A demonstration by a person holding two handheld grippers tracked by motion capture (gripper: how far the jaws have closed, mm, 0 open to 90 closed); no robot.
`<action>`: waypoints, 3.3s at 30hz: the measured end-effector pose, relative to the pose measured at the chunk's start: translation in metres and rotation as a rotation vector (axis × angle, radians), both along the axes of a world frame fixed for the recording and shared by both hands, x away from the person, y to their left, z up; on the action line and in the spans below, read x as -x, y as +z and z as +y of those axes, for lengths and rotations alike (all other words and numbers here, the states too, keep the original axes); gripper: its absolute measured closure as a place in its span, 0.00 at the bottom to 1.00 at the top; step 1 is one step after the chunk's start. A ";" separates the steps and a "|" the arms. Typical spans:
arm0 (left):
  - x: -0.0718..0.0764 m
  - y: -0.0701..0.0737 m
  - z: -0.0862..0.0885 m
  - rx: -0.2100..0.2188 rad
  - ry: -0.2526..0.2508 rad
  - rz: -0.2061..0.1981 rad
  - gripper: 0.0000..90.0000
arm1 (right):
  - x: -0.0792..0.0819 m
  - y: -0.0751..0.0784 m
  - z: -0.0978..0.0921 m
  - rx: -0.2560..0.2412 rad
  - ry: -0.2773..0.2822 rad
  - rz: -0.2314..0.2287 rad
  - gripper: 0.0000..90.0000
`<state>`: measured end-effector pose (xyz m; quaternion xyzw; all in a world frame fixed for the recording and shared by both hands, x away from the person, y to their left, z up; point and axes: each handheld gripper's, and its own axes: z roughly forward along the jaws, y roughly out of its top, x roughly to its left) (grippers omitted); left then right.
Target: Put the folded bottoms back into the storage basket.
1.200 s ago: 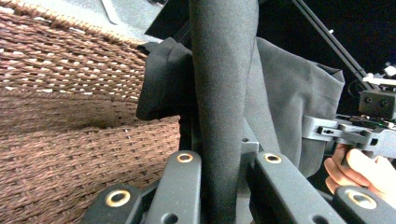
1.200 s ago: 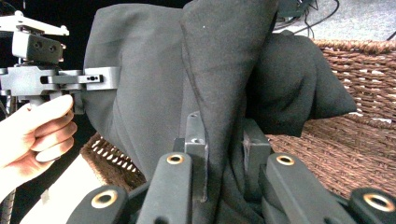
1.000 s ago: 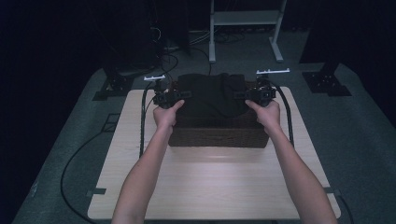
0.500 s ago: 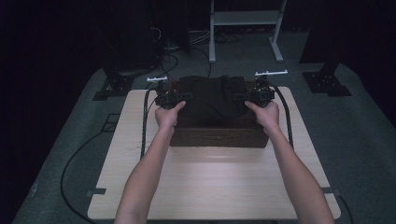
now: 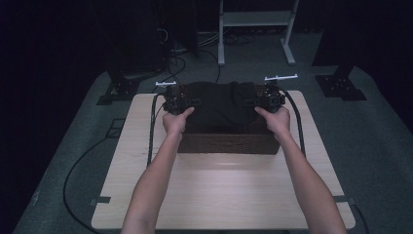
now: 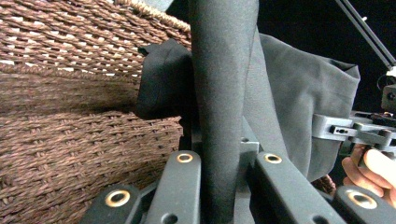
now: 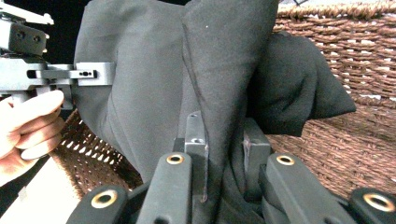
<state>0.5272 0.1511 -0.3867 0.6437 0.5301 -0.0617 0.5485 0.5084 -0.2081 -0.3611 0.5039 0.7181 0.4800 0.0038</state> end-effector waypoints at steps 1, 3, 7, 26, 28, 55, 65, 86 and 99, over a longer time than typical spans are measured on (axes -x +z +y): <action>0.000 -0.001 0.000 0.001 0.002 0.003 0.93 | 0.000 -0.002 0.000 0.000 -0.002 0.005 0.86; 0.000 -0.002 -0.001 -0.010 0.000 0.005 0.93 | -0.001 -0.002 0.001 0.002 -0.002 0.006 0.86; -0.002 -0.003 -0.001 -0.019 0.006 0.016 0.93 | -0.002 -0.007 0.001 0.005 -0.006 0.017 0.86; -0.005 -0.005 -0.009 -0.110 0.011 0.055 0.93 | -0.007 -0.017 0.002 0.026 -0.007 0.062 0.86; -0.005 -0.005 -0.009 -0.112 0.016 0.060 0.93 | -0.007 -0.018 0.002 0.026 -0.007 0.063 0.86; -0.004 -0.004 -0.006 -0.128 0.075 0.061 0.81 | -0.012 -0.023 0.003 0.045 -0.016 0.098 0.81; -0.001 -0.001 -0.002 -0.105 0.099 0.049 0.71 | -0.013 -0.021 -0.008 0.089 -0.068 0.136 0.70; 0.018 0.019 0.000 -0.056 0.059 -0.023 0.64 | 0.005 -0.015 -0.017 0.011 -0.015 0.069 0.62; 0.029 0.023 0.004 -0.047 0.048 -0.024 0.48 | 0.014 -0.014 -0.018 -0.007 0.016 0.050 0.51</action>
